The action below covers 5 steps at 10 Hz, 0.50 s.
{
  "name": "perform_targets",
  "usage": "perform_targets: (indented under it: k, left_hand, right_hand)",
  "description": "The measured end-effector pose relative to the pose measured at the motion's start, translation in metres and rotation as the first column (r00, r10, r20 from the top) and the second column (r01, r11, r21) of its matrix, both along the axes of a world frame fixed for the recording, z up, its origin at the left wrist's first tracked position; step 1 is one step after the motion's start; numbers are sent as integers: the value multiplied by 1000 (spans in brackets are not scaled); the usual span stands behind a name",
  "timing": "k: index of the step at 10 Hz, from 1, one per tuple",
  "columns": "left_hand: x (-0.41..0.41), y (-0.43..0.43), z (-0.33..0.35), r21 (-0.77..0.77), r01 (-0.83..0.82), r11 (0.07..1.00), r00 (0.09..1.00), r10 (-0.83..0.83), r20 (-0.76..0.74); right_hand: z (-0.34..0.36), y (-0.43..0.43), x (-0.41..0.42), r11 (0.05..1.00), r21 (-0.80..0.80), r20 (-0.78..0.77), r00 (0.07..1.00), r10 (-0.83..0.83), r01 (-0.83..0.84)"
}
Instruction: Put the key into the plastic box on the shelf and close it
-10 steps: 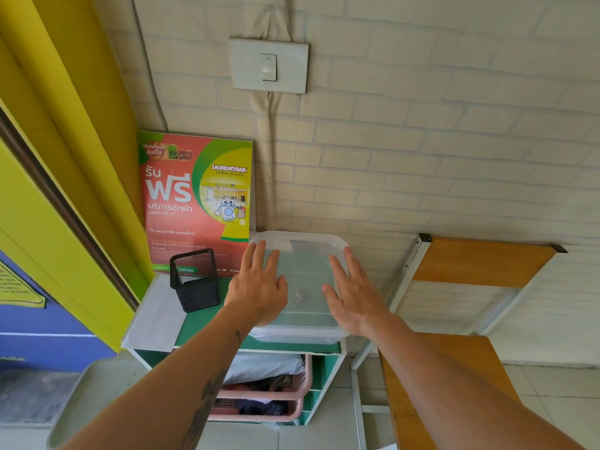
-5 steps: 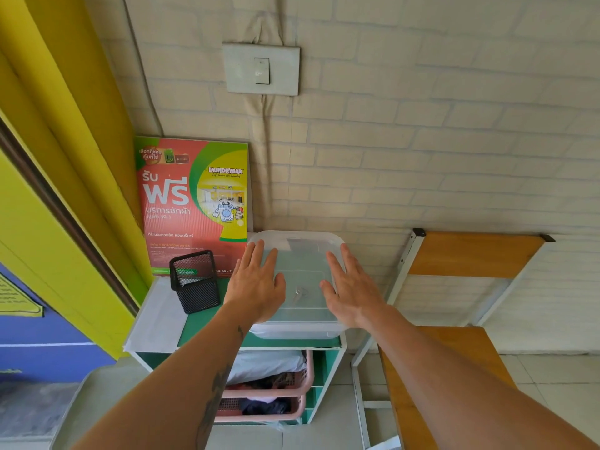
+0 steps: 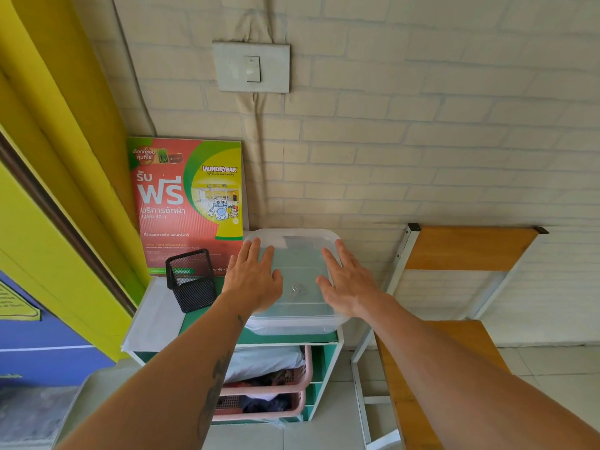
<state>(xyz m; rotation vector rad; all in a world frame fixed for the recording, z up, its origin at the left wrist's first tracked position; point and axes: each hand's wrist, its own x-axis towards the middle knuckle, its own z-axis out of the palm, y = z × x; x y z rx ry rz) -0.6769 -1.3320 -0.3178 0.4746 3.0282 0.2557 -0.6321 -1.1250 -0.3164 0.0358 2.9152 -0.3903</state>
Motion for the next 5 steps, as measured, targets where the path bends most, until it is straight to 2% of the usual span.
perform_targets:
  k: [2, 4, 5]
  left_hand:
    - [1, 6, 14, 5, -26, 1000, 1000, 26, 17]
    - [23, 17, 30, 68, -34, 997, 998, 38, -59]
    - [35, 26, 35, 108, -25, 994, 996, 34, -82]
  right_hand:
    - [11, 6, 0, 1000, -28, 19, 1000, -10, 11]
    - [36, 25, 21, 989, -129, -25, 997, -73, 69]
    - [46, 39, 35, 989, -126, -27, 997, -78, 74]
